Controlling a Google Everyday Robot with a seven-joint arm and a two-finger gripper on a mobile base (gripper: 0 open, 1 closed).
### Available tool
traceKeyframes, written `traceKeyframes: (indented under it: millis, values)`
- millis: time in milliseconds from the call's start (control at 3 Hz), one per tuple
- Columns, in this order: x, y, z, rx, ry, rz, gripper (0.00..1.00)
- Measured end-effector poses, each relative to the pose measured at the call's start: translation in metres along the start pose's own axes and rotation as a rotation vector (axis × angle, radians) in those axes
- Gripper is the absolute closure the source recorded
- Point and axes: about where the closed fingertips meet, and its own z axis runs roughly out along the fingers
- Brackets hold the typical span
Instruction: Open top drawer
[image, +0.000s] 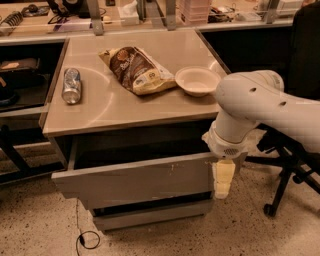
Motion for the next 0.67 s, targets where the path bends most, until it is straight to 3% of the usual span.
traceKeyframes:
  millis: [667]
  values:
    - [-0.002,-0.004,0.042,-0.066,0.012,-0.013,0.0]
